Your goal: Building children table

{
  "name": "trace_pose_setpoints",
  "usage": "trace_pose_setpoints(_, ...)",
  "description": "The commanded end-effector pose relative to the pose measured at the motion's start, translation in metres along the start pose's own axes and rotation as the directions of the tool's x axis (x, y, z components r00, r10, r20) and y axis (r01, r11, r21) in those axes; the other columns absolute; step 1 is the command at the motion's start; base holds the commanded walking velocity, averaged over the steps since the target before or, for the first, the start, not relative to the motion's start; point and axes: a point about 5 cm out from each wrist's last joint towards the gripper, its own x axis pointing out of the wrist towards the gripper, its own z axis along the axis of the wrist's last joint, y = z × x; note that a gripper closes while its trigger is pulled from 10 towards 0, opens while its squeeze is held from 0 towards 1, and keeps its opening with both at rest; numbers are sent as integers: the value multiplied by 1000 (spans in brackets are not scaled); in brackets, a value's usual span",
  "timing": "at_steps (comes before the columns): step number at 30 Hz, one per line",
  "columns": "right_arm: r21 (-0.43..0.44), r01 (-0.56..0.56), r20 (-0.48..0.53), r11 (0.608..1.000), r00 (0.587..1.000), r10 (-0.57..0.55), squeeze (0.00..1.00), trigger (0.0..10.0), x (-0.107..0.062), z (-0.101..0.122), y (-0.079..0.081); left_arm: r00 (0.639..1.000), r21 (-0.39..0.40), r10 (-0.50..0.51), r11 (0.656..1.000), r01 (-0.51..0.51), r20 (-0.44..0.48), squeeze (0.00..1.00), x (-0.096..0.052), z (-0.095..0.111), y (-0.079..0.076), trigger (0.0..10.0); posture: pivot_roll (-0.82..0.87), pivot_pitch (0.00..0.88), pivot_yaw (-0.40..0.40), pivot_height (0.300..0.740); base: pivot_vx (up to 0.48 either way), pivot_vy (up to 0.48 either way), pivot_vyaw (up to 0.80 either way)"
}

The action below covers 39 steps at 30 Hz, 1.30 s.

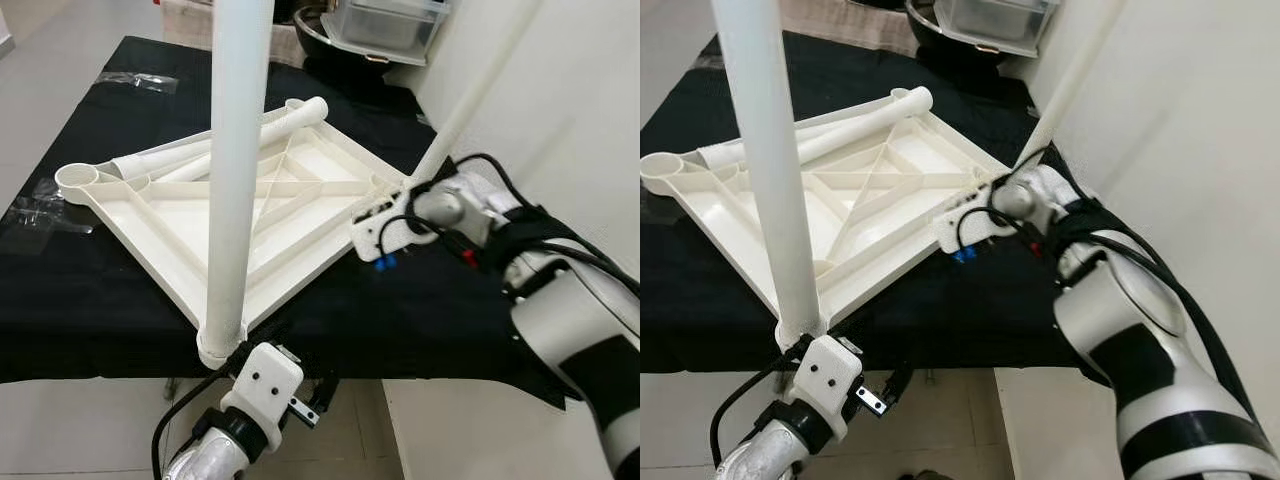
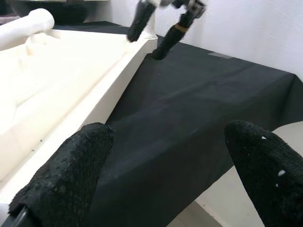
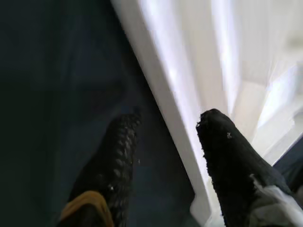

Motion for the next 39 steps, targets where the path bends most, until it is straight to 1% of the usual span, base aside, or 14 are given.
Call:
trace_pose_setpoints(1,171,50,51,984,997,-60,0,10000,-9,-15,4,1000,-10,-2,1000,2,-11,0,0,-5,-1,10000,38,24,-209,740,0,0,0)
trace_pose_setpoints(5,507,132,201,852,943,-266,0,10000,-20,-33,15,998,10,40,999,-39,-44,0,1,-11,9,10000,37,9,-185,740,0,0,0)
trace_pose_setpoints(7,564,141,222,813,923,-314,0,10000,-20,-35,19,998,9,41,999,-40,-46,0,1,-12,10,10000,37,9,-185,740,0,0,0)
trace_pose_setpoints(11,839,157,197,521,804,-560,0,10000,-8,-37,55,997,11,38,999,-37,-72,0,2,-17,15,10000,32,0,-145,740,0,0,0)
trace_pose_setpoints(12,839,157,197,521,804,-560,0,10000,-8,-37,55,997,11,38,999,-37,-72,0,2,-17,15,10000,32,0,-145,740,0,0,0)
trace_pose_setpoints(13,875,171,157,454,785,-599,0,10000,-6,-35,66,996,16,36,999,-35,-76,0,2,-18,17,10000,30,0,-133,740,0,0,0)
trace_pose_setpoints(16,952,265,-69,156,678,-732,0,10000,1,-24,101,995,29,33,999,-30,-89,0,3,-22,21,10000,34,0,-116,740,0,0,0)
trace_pose_setpoints(18,952,265,-69,156,678,-732,0,10000,1,-24,101,995,29,33,999,-30,-89,0,3,-22,21,10000,34,0,-116,740,0,0,0)
trace_pose_setpoints(20,949,315,-214,-13,614,-759,0,10000,5,-10,124,994,35,41,999,-38,-99,0,4,-25,24,10000,47,0,-112,740,0,0,0)
trace_pose_setpoints(22,949,315,-214,-13,614,-759,0,10000,5,-10,124,994,35,41,999,-38,-99,0,4,-25,24,10000,47,0,-112,740,0,0,0)
trace_pose_setpoints(23,938,332,-289,-96,600,-746,0,10000,8,-2,136,994,32,48,998,-45,-99,0,4,-25,26,10000,49,0,-109,740,0,0,0)
trace_pose_setpoints(25,920,375,-333,-115,592,-734,0,10000,11,9,145,993,27,59,998,-57,-103,0,4,-25,28,10000,50,0,-106,740,0,0,0)
trace_pose_setpoints(32,956,282,-254,-86,642,-724,0,10000,12,50,170,993,23,63,998,-61,-96,0,2,-22,28,10000,66,0,-101,740,0,0,0)
trace_pose_setpoints(39,947,274,-313,-165,688,-655,0,10000,12,66,182,992,16,69,998,-68,-106,0,0,-26,29,10000,65,0,-93,740,0,0,0)
